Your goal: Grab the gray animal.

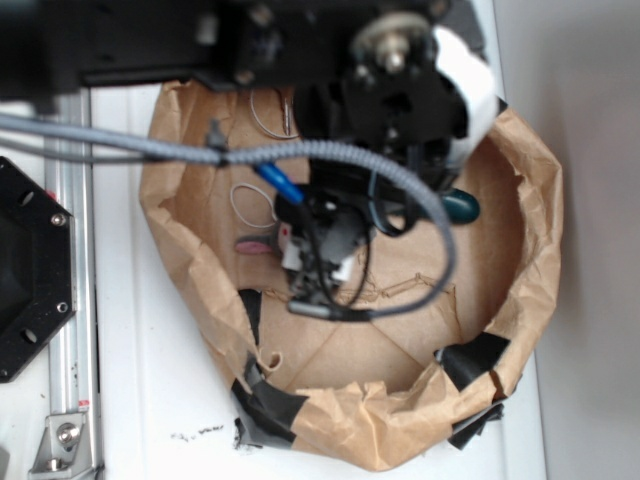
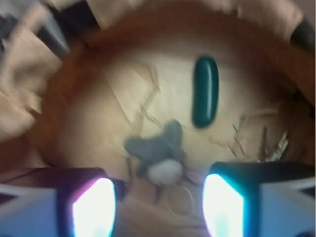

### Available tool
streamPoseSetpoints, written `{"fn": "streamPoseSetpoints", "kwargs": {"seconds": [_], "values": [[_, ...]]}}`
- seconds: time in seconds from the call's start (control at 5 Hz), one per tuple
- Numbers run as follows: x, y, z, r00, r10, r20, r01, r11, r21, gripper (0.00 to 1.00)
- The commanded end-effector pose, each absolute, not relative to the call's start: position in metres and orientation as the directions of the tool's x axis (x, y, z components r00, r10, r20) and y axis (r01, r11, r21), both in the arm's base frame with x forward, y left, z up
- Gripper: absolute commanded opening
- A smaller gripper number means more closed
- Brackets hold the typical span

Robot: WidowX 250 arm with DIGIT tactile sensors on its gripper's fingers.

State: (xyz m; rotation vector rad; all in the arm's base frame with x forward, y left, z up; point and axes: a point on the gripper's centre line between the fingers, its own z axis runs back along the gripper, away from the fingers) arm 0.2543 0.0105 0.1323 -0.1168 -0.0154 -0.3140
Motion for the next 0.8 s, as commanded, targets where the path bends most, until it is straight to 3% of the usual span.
{"fn": "streamPoseSetpoints", "kwargs": {"seconds": [0.0, 0.2, 0.4, 0.6], "values": [[0.222, 0.006, 0.096, 0.916, -0.398, 0.051, 0.399, 0.917, -0.006, 1.00], [0.225, 0.000, 0.054, 0.886, -0.460, 0.063, 0.456, 0.887, 0.070, 1.00], [0.226, -0.003, 0.025, 0.875, -0.483, -0.015, 0.482, 0.870, 0.107, 1.00], [0.229, -0.001, 0.018, 0.894, -0.448, -0.020, 0.446, 0.885, 0.134, 0.52]]}}
